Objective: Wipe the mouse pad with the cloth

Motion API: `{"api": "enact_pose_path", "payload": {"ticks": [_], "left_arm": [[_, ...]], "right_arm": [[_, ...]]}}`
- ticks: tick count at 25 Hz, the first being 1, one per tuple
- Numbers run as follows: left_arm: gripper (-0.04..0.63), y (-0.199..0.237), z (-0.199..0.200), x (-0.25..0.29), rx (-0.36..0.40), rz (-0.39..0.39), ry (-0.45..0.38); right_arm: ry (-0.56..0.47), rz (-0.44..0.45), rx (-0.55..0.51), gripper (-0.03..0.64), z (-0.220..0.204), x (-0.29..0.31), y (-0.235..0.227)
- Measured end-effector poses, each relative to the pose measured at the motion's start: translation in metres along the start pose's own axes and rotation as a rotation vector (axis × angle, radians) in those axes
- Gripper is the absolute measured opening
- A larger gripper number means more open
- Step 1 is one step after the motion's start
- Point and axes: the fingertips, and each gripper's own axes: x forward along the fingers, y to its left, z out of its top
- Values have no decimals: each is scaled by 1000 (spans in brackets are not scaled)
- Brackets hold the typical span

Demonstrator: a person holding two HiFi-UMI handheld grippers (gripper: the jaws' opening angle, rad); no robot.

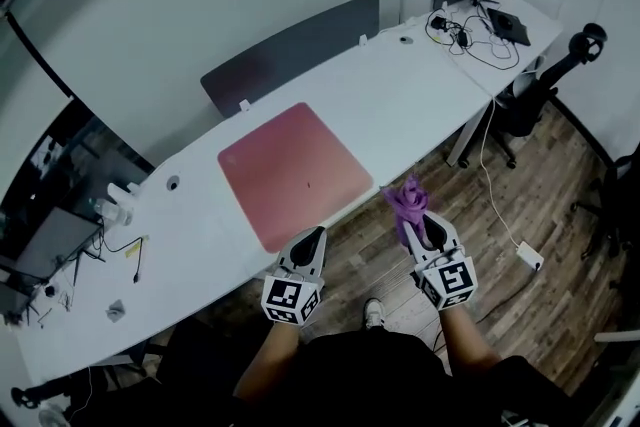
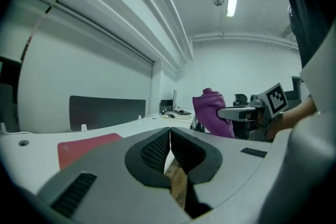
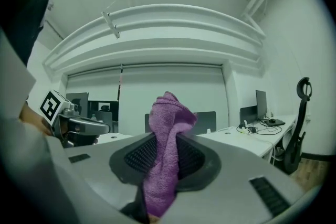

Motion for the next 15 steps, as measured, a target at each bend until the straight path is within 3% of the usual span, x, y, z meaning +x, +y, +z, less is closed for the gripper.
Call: {"api": "enact_pose_path", "payload": {"ticks": [7, 15], "left_arm": [[22, 20, 0, 3, -13, 152, 23], [22, 61, -1, -19, -35, 286, 23]], "right_arm": [[22, 161, -4, 109, -5, 43, -4], [38, 200, 88, 109, -3, 101, 19]]}}
